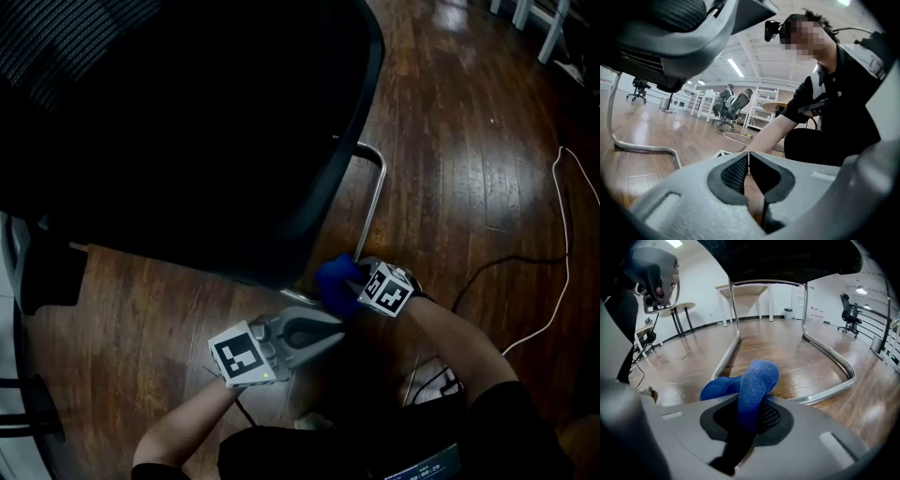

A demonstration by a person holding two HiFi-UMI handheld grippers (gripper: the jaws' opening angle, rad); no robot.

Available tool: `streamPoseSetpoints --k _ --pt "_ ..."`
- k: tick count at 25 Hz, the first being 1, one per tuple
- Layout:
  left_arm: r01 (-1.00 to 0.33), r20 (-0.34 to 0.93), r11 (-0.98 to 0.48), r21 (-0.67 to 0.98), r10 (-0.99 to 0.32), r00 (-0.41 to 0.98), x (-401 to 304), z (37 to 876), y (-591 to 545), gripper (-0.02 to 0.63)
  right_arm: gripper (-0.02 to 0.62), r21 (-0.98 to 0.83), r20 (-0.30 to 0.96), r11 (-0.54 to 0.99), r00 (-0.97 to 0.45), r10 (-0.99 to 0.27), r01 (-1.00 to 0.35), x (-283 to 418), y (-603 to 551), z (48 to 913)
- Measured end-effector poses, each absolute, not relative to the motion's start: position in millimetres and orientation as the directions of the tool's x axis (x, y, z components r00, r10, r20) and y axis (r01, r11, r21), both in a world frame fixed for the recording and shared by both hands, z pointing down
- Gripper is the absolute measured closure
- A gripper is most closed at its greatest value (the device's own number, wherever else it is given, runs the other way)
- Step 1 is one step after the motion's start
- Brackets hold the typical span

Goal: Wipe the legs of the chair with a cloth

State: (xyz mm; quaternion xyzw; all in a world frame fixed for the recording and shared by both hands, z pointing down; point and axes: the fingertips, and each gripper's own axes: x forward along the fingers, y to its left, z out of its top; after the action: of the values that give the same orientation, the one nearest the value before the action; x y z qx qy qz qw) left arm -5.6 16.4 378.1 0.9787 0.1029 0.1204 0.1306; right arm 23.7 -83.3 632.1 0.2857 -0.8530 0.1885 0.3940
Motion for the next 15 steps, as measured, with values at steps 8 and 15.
streamPoseSetpoints --k 8,15 --pt "0.24 0.045 -0.942 0.232 0.257 0.965 29.0 356.2 31.5 0.604 0.541 -0.016 0.844 0.817 -0.446 -0.299 -0.577 20.7 -79.6 580.5" --pt "0.207 0.082 -0.953 0.223 0.229 0.97 52.5 385.7 10.4 0.604 0.541 0.021 0.804 0.879 -0.515 -0.298 -0.477 3.5 -67.8 619.3"
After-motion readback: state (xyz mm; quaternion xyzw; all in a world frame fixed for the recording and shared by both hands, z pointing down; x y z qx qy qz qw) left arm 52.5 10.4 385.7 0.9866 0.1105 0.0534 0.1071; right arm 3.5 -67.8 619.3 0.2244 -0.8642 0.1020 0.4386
